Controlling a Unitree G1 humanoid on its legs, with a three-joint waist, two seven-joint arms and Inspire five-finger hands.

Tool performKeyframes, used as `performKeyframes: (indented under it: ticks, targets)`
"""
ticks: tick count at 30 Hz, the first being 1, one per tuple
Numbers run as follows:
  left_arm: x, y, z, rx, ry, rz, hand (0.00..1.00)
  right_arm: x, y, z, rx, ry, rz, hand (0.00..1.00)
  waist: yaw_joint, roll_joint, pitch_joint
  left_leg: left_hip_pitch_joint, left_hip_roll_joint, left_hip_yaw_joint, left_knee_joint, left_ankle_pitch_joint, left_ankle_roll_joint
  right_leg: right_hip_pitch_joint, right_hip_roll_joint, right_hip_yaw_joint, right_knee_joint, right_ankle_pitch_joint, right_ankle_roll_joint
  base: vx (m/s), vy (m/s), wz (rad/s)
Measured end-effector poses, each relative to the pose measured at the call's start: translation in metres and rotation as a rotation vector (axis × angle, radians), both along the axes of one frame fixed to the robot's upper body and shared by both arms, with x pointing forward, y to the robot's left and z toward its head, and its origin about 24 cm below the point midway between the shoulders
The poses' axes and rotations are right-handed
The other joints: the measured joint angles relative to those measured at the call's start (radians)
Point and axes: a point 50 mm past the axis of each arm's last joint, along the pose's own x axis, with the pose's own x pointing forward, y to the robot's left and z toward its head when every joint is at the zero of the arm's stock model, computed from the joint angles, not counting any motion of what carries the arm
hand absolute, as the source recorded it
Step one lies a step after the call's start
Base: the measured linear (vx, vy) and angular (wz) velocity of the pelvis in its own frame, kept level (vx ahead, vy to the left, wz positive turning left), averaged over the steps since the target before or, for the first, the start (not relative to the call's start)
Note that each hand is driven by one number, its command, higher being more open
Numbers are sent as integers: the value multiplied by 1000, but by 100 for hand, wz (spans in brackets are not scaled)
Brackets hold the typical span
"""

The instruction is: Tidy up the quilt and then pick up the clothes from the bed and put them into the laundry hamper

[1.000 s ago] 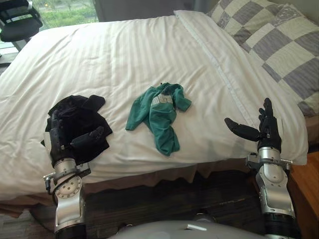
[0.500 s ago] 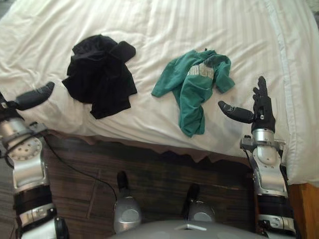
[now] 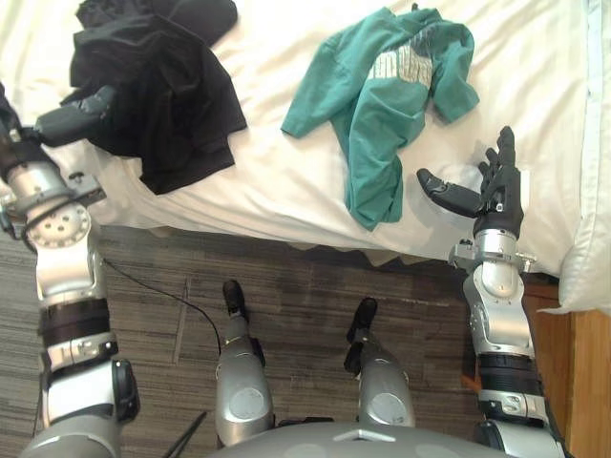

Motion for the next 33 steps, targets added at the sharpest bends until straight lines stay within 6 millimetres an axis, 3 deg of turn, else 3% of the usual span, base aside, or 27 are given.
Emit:
performKeyframes:
  ticks: [4,13,14,19,24,27,28,32,33]
  targets:
    - [12,-4,18,7,-28,-20,100,5,3,12,-3,-58,7,100,-10,-27,15,-10,1,48,0,1,1,-29,11,45,-49,46,-6,-33,-10,-32]
    - [30,-22,31,26,-31,-82,100,7,3,17,-4,-86,7,100,-39,-44,23,-15,2,95,0,1,1,-70,15,93,-53,61,-10,6,-8,-14]
    - [32,-23,32,24,-29,-84,0,7,3,18,-4,-87,7,100,-38,-46,24,-17,2,95,0,1,1,-72,15,93,-53,61,-10,0,0,0]
    - [38,-15,42,101,40,-54,0,11,3,29,0,-127,1,100,-41,-71,60,-33,2,95,0,6,4,-88,15,95,-54,68,-11,0,0,0]
    - [35,-7,17,196,170,-47,0,12,3,32,2,-136,-6,100,-38,-73,61,-24,1,102,1,6,4,-85,15,101,-54,69,-11,16,-1,-4]
    - [31,-3,-8,158,209,-52,0,15,9,37,-58,-138,2,100,-37,-72,61,16,1,112,1,6,5,-54,15,114,-56,69,-11,34,3,-11]
    - [28,-4,-25,138,231,-63,0,15,12,42,-127,-140,2,100,-39,-67,58,35,0,113,0,6,4,-33,15,115,-65,69,-9,27,3,-6]
    - [12,-10,-83,27,282,-136,0,19,23,72,-407,-200,42,100,-38,-20,34,58,-2,118,-4,-15,-2,-9,15,121,-84,75,7,7,13,-5]
    - [9,-10,-90,14,292,-144,0,21,27,76,-441,-209,58,100,-39,-14,31,60,-2,116,-4,-15,-2,-6,15,120,-85,76,9,0,0,0]
